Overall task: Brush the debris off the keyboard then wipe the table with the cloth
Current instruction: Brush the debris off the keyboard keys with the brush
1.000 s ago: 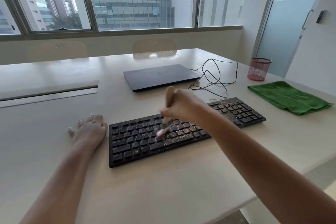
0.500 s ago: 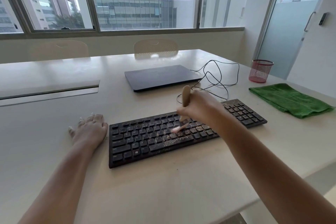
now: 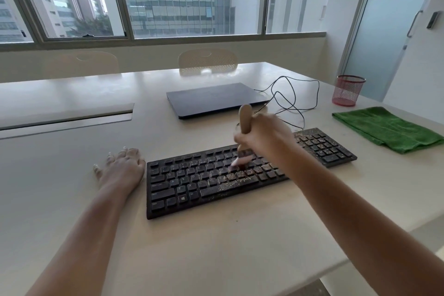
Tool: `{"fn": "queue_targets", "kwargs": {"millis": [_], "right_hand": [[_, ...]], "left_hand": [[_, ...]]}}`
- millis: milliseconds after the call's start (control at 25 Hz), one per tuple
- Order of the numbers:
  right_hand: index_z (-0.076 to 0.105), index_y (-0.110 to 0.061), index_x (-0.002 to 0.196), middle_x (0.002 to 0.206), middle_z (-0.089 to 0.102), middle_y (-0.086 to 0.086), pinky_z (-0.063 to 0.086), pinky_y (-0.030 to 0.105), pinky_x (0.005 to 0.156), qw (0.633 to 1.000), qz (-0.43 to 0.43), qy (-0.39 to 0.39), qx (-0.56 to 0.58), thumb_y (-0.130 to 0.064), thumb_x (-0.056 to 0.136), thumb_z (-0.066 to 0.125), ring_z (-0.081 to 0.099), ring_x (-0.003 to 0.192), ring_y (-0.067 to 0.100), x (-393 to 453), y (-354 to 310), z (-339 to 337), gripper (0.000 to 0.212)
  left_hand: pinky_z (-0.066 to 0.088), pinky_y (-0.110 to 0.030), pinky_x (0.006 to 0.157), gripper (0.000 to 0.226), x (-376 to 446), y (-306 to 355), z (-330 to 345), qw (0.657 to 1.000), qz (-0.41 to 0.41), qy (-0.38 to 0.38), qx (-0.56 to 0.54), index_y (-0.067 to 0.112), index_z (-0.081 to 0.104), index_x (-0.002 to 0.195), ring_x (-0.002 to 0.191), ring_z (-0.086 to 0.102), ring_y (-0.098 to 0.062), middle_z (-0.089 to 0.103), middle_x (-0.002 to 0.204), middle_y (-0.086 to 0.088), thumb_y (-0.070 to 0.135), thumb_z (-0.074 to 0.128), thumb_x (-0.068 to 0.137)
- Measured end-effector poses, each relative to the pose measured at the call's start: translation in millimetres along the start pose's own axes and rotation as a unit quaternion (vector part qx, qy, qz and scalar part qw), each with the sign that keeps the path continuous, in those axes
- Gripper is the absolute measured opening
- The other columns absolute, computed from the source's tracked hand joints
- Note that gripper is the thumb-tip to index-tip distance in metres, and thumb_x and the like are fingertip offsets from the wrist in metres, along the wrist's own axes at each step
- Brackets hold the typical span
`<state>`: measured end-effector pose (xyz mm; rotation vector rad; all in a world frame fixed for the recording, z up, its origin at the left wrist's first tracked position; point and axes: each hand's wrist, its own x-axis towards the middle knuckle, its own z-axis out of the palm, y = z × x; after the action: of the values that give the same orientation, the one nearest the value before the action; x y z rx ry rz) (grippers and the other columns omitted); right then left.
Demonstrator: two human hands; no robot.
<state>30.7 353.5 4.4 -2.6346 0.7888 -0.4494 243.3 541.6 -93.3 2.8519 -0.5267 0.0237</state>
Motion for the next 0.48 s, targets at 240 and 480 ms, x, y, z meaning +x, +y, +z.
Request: {"fn": "queue_targets", "kwargs": {"millis": [240,480], "right_hand": [[0.066,-0.007,0.078,0.071,0.069,0.005,0.055,0.033,0.056,0.988,-0.091,0.041,0.120,-0.041,0.090,0.056,0.064,0.057,0.019,-3.6,-30.1,19.7,0.037],[0.065,-0.006,0.078,0.063,0.063,0.007,0.053,0.031,0.058,0.995,-0.093,-0.019,0.034,-0.041,0.094,0.050,0.057,0.053,0.020,-14.5,-25.0,12.0,0.041]], "left_hand": [[0.010,-0.056,0.113,0.044,0.0,-2.4,0.2,1.000,-0.002,-0.002,0.004,0.023,0.033,0.141,0.144,0.015,-0.029,0.021,0.156,-0.001,0.034,0.026,0.100],[0.010,-0.055,0.114,0.045,-0.5,0.4,-0.5,1.000,0.000,0.000,0.001,0.023,0.031,0.143,0.144,0.015,-0.029,0.021,0.156,-0.001,0.034,0.026,0.100]]}}
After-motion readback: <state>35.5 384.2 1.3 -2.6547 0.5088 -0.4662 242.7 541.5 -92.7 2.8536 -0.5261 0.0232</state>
